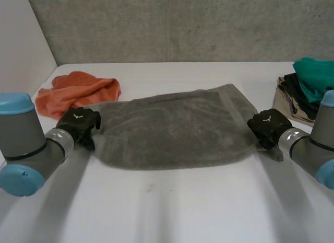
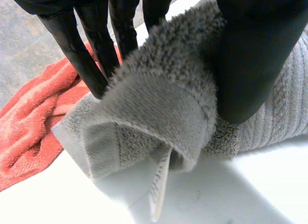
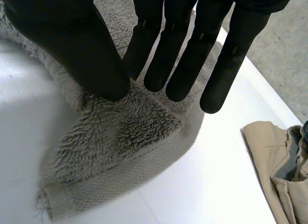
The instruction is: Fold the laundry.
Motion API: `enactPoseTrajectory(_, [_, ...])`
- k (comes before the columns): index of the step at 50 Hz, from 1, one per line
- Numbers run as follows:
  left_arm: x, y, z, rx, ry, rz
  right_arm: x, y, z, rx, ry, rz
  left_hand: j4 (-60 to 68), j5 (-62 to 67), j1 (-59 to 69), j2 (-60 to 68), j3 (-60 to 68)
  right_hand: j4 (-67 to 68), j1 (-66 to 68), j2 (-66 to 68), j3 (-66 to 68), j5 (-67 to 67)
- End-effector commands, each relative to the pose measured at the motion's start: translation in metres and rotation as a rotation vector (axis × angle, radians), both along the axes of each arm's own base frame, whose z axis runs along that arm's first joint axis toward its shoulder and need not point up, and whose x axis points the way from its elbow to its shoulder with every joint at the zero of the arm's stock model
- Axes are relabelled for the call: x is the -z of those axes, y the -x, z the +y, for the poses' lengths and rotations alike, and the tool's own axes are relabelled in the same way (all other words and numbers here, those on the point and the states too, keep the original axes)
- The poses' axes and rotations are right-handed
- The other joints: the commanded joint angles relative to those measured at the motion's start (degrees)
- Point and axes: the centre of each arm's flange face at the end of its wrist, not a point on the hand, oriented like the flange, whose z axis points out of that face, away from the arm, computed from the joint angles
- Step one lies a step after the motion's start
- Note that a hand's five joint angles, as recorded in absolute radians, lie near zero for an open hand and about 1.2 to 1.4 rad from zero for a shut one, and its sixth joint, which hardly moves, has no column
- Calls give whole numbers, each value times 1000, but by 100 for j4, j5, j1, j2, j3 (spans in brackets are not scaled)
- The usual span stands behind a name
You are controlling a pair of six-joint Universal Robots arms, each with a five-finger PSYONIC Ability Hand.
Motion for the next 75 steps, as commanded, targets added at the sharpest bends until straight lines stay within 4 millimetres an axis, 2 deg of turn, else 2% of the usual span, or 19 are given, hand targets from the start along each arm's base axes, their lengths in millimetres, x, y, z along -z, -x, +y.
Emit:
enactPoseTrajectory(1, [-15,-3,4,-2,9,5,-7,0,1,13,6,1,4149,4156,4114,4129,4166,1166,1514,1244,1200,1314])
enactPoseTrajectory(5, [-24,-6,13,-3,-18,5,-18,2,7,20,-11,13,4246,4253,4210,4225,4263,1166,1514,1244,1200,1314])
enactPoseTrajectory(9, [-40,-7,30,11,-53,6,-40,3,18,15,-44,28,4246,4253,4210,4225,4263,1166,1514,1244,1200,1314])
enactPoseTrajectory(11, [-55,-9,39,22,-61,17,-59,4,23,16,-41,22,4246,4253,4210,4225,4263,1166,1514,1244,1200,1314])
enactPoseTrajectory(14, [-75,-13,43,21,-41,46,-85,4,25,13,5,5,4246,4253,4210,4225,4263,1166,1514,1244,1200,1314])
enactPoseTrajectory(17, [-94,-13,40,18,2,92,-96,2,22,15,44,-13,4246,4253,4210,4225,4263,1166,1514,1244,1200,1314])
enactPoseTrajectory(19, [-97,-11,35,19,8,110,-102,-3,15,15,81,-39,4246,4253,4210,4225,4263,1166,1514,1244,1200,1314])
enactPoseTrajectory(24, [-77,-6,6,-4,-20,105,-92,-20,-3,14,111,-99,4246,4253,4210,4225,4263,1166,1514,1244,1200,1314])
enactPoseTrajectory(32, [-28,0,-55,-104,-36,-10,-66,-37,-37,98,189,-167,4214,4221,4179,4194,4231,1166,1514,1244,1200,1314])
enactPoseTrajectory(35, [-18,1,-70,-125,-24,-36,-61,-44,-48,133,253,-188,2974,2981,2939,2954,2991,1166,1514,1244,1200,1314])
enactPoseTrajectory(39, [-15,10,-83,-108,-2,-35,-58,-55,-54,154,318,-197,-253,-246,-289,-273,-236,1166,1514,1244,1200,1314])
enactPoseTrajectory(40, [-16,16,-84,-90,6,-33,-57,-58,-54,156,336,-198,-1459,-1452,-1495,-1480,-1442,1166,1514,1244,1200,1314])
enactPoseTrajectory(43, [-21,20,-84,-79,20,-31,-56,-63,-52,152,346,-197,-2729,-2722,-2765,-2750,-2712,1166,1514,1244,1200,1314])
enactPoseTrajectory(50, [-66,13,-71,-85,105,-16,-54,-65,-42,141,328,-177,-2754,-2747,-2790,-2775,-2737,1166,1514,1244,1200,1314])
enactPoseTrajectory(53, [-73,8,-54,-63,113,-26,-53,-62,-39,144,317,-168,-2215,-2207,-2250,-2235,-2198,1166,1514,1244,1200,1314])
enactPoseTrajectory(58, [-63,-2,-24,1,78,-95,-50,-58,-33,142,295,-161,-618,-610,-653,-638,-601,1166,1514,1244,1200,1314])
enactPoseTrajectory(64, [-31,-13,0,90,-11,-193,-43,-56,-25,117,268,-143,-293,-286,-329,-314,-276,1166,1514,1244,1200,1314])
enactPoseTrajectory(68, [-17,-16,-3,110,-39,-204,-38,-57,-22,104,258,-127,-882,-875,-918,-903,-865,1166,1514,1244,1200,1314])
enactPoseTrajectory(75, [0,-18,-16,101,-70,-206,-33,-56,-20,104,243,-113,-832,-825,-868,-853,-815,1166,1514,1244,1200,1314])
